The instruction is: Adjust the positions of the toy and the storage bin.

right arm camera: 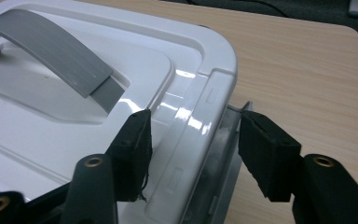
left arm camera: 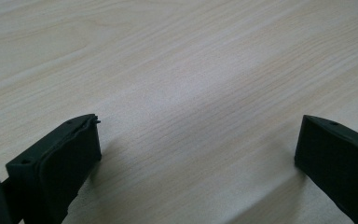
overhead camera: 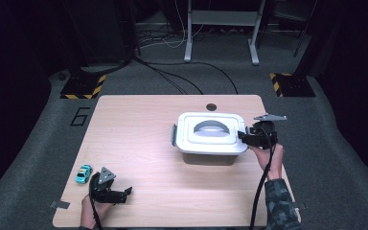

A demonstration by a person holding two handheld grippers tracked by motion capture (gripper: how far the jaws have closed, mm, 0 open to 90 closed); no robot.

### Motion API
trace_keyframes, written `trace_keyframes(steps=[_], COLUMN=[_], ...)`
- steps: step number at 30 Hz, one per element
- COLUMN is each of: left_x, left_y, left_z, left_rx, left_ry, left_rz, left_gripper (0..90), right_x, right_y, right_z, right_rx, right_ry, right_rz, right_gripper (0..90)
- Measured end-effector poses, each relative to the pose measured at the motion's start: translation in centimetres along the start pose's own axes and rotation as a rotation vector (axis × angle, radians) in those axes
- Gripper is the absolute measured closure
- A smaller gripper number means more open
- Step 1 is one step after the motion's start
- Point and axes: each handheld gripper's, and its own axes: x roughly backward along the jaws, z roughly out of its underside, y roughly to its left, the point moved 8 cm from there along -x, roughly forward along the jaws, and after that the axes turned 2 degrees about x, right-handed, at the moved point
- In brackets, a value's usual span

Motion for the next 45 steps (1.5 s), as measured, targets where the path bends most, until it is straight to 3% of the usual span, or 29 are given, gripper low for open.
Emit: trace_keyframes(steps=[6,18,45], left_x=[0.0,0.0,0.0], left_y=[-0.1,-0.1,-0.1], left_z=[0.0,0.0,0.0], left_rx=[0.001,0.001,0.005], left_ry=[-0.003,-0.004,-0.003], left_rz=[0.004,0.005,0.003], left_gripper=[0.0,0.0,0.0], right_x=[-0.3,-0.5,-3.4], right_y=[0.2,0.8,6.1], right_z=[-0.2,-0.1,-2.1], right_rx=[-0.040,-0.071,-0.032], right_ry=[-0.009,-0.029,-0.027], right_rz=[-0.038,-0.046,-0.082], right_gripper=[55.3,56.4,55.7])
